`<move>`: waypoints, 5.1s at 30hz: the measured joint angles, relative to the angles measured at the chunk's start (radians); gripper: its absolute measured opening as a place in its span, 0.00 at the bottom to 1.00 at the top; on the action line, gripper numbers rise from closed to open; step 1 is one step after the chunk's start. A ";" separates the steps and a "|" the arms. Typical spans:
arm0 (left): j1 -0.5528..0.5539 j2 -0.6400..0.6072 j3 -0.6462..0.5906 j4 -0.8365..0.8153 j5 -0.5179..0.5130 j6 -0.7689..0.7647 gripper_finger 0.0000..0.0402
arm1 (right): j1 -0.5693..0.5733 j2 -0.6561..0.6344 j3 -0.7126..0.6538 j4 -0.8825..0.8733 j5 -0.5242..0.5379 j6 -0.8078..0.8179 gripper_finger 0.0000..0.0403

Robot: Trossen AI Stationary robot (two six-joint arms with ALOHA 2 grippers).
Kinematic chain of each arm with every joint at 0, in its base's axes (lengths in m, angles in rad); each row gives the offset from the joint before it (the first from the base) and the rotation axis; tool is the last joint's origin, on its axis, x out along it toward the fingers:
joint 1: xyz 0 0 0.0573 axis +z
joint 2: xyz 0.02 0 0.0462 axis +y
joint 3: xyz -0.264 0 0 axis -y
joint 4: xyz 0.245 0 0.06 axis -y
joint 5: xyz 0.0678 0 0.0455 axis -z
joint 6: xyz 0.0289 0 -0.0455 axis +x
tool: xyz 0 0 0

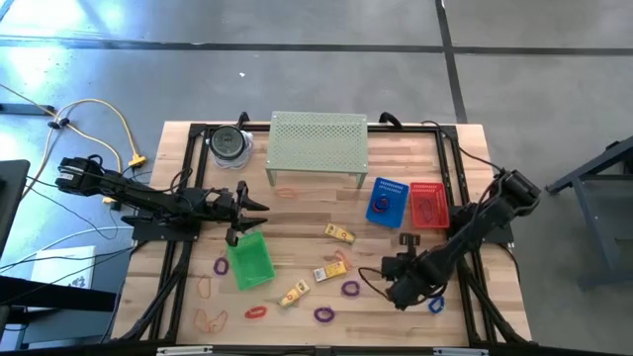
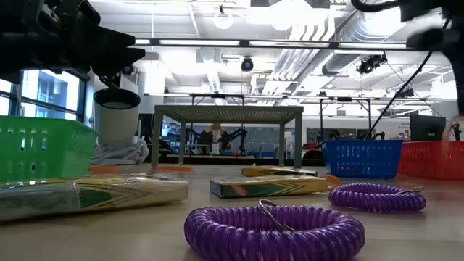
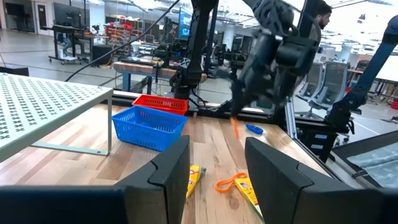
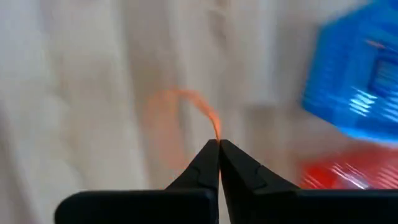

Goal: Pick & Place Office Desk Supplies
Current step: Put the orange rubber band into the red bin, then put the crayon box into the green bin

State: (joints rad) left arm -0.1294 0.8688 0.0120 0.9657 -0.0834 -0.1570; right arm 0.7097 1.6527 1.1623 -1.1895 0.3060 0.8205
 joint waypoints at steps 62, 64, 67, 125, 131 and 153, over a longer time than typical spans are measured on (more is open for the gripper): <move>0.000 0.000 0.000 0.007 -0.019 0.025 0.38 | -0.727 -0.573 -0.295 -0.382 -0.053 0.221 0.00; 0.000 0.000 0.000 0.007 -0.019 0.034 0.38 | -0.730 -0.573 -0.295 -0.382 -0.055 0.221 0.00; 0.000 0.000 0.000 0.007 -0.019 0.037 0.38 | -0.730 -0.573 -0.295 -0.382 -0.062 0.221 0.00; 0.001 0.000 0.000 0.007 -0.023 0.053 0.38 | -0.913 -0.307 -0.188 -0.304 -0.123 -0.029 0.25; 0.001 0.000 0.000 0.007 -0.023 0.055 0.38 | -0.912 -0.308 -0.062 -0.328 -0.195 -0.033 0.18; -0.134 0.001 0.309 -0.567 -0.230 0.185 0.38 | -0.375 -0.329 0.019 0.043 0.031 0.152 0.10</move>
State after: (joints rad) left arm -0.2633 0.8695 0.3213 0.3991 -0.3130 0.0275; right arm 0.3346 1.3235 1.1816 -1.1464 0.3372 0.9728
